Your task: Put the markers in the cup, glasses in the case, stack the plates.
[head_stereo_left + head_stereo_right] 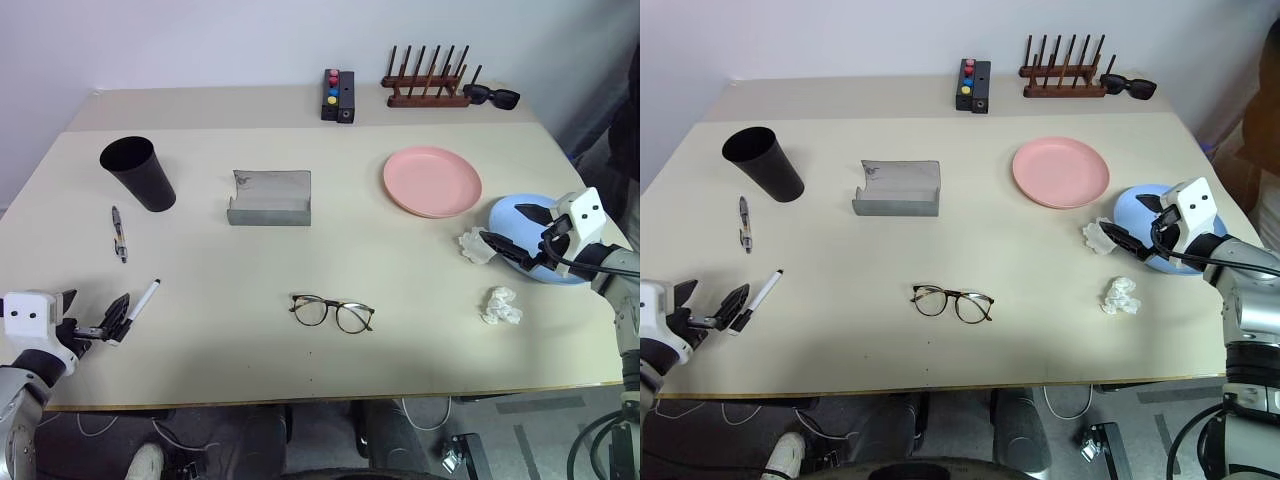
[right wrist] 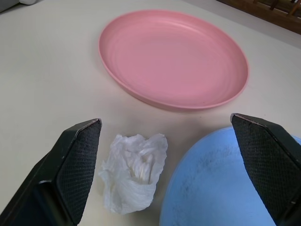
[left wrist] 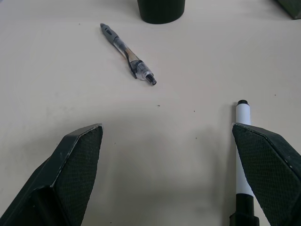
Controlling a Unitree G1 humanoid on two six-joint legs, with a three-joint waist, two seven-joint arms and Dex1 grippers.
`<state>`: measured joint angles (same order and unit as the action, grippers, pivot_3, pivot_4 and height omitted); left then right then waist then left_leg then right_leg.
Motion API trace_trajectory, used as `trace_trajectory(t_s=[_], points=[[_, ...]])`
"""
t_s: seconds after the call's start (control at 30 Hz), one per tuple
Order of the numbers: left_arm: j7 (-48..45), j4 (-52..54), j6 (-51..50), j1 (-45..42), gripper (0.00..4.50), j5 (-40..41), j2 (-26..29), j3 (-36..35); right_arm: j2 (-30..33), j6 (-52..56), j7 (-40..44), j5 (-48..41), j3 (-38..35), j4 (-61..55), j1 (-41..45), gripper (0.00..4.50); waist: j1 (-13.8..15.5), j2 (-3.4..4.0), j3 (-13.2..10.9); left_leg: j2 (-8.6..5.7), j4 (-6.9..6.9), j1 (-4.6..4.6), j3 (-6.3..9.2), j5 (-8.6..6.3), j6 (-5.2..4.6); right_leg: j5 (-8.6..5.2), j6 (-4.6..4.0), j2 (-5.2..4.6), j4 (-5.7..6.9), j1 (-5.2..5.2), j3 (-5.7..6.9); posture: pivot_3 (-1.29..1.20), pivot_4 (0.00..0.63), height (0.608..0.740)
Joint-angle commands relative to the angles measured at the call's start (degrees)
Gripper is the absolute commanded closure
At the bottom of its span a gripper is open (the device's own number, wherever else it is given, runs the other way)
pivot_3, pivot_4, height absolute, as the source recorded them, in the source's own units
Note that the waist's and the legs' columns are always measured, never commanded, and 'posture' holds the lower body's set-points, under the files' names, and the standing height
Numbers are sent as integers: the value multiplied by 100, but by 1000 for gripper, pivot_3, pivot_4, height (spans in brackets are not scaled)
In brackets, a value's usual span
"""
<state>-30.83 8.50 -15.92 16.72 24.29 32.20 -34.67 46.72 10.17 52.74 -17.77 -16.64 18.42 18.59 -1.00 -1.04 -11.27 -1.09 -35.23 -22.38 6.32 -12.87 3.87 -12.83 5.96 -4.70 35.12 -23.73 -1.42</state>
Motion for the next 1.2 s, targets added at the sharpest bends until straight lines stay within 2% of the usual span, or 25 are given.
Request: trace_trajectory(t_s=[0.03,0.53,0.9,1.0,1.2], points=[[28,141,127,-3,34,30,46,-185,32,-208,69,-30,-53,117,144,0,-1,0,0,0,0,0,0,0,0,0,0,0,0,0,0,0,150,740],[29,8,161,-159,34,3,88,-137,-105,-952,302,36,35,868,295,0,-4,0,0,0,0,1,0,0,0,1,0,0,0,1,0,0,150,740],[69,-129,22,-576,34,0,317,-105,-478,-1801,593,96,296,1341,573,0,-22,1,0,0,0,6,-1,0,0,1,0,1,2,4,0,0,150,740],[246,-204,-195,-772,34,-61,324,-5,-679,-1909,740,35,438,1103,563,0,-17,0,0,0,0,7,0,0,0,2,1,2,6,5,0,0,150,740],[607,-186,-625,-1172,34,-178,365,169,-1220,-1490,621,-48,953,-307,267,0,-12,0,0,-1,-1,8,2,1,0,3,4,2,9,7,0,0,150,740]])
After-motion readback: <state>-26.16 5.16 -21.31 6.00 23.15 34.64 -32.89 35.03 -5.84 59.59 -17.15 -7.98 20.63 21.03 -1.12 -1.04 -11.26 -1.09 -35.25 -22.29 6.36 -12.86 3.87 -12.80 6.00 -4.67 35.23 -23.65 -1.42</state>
